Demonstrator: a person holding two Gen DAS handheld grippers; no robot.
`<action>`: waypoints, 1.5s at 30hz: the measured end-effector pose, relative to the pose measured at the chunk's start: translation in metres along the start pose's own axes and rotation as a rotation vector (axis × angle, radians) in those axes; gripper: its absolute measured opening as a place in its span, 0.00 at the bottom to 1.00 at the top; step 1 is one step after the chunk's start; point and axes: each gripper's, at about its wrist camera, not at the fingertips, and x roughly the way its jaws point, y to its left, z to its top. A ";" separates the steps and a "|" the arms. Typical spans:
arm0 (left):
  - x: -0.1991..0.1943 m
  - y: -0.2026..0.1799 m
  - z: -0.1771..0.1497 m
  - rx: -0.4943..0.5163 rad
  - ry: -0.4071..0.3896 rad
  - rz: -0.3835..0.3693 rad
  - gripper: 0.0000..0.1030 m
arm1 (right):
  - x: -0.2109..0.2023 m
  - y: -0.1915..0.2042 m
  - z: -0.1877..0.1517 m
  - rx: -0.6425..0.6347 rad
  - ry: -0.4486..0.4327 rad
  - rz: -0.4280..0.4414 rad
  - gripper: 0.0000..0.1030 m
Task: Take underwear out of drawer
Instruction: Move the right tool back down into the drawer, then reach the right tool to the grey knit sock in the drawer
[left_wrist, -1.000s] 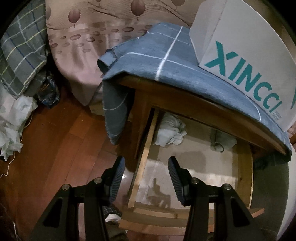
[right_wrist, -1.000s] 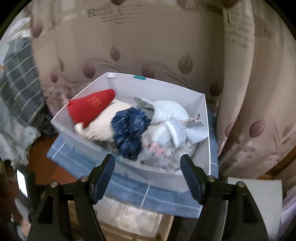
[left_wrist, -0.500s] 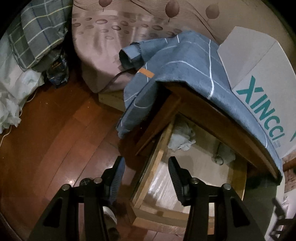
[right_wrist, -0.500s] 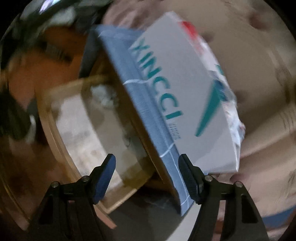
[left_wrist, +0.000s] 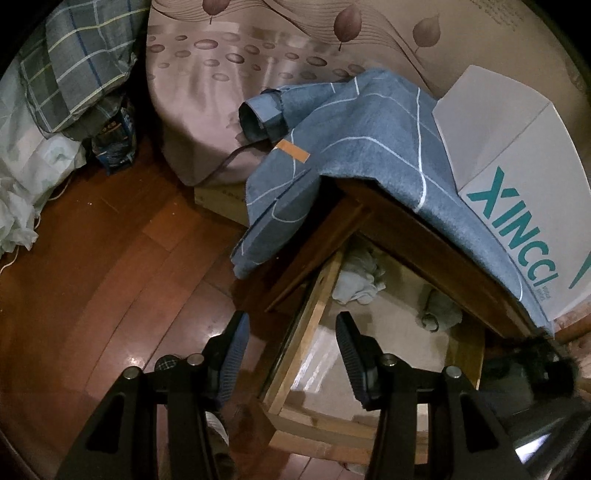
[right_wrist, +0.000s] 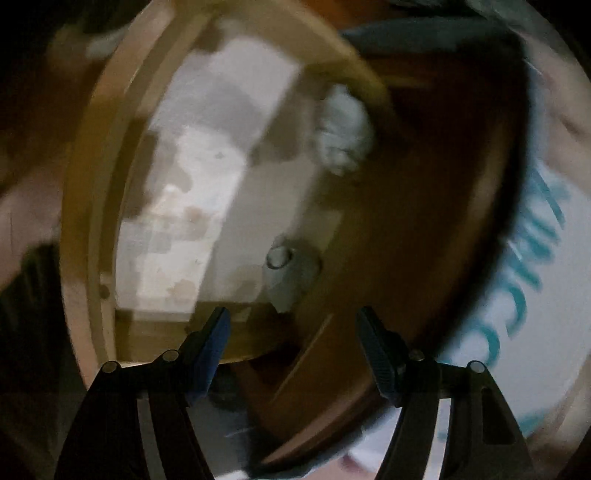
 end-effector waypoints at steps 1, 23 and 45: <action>0.000 0.000 0.000 -0.001 0.006 -0.006 0.48 | 0.008 0.006 0.004 -0.048 0.015 0.002 0.65; -0.002 -0.001 0.002 0.023 0.008 -0.012 0.48 | 0.127 0.022 0.056 -0.293 0.275 0.091 0.67; -0.002 -0.001 -0.001 0.028 0.040 -0.072 0.48 | 0.200 0.037 0.053 -0.409 0.462 0.033 0.83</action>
